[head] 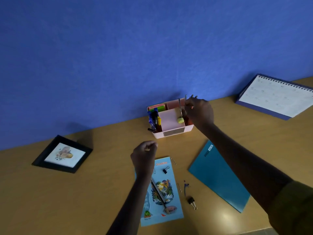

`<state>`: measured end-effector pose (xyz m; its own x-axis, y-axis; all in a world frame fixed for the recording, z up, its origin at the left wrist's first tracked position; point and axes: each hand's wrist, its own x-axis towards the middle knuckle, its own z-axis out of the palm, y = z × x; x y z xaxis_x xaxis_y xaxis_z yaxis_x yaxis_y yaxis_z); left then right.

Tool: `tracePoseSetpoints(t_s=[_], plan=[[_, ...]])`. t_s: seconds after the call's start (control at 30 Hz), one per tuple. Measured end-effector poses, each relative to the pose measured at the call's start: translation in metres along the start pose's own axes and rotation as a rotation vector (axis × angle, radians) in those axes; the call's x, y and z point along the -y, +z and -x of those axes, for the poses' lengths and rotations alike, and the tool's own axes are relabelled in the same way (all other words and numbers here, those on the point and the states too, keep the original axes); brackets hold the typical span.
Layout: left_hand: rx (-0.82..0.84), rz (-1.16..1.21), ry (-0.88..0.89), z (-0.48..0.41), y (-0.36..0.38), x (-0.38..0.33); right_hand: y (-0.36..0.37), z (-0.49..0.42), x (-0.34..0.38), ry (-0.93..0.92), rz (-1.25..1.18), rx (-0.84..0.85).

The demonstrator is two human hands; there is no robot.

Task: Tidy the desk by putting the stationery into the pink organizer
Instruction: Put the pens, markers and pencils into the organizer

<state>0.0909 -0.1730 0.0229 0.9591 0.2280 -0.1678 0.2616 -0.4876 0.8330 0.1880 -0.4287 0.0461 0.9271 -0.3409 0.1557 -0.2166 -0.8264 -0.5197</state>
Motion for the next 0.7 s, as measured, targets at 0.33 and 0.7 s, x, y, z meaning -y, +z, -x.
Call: tracePoseSetpoints(t_s=[0.33,0.7], plan=[[0.083,-0.124,-0.353,0.046,-0.027,0.076,0.017,0.001,0.005,0.115,0.177,0.097],[0.056,-0.322,-0.37,0.058,-0.025,0.095,0.018,0.013,0.011,0.067,0.22,0.085]])
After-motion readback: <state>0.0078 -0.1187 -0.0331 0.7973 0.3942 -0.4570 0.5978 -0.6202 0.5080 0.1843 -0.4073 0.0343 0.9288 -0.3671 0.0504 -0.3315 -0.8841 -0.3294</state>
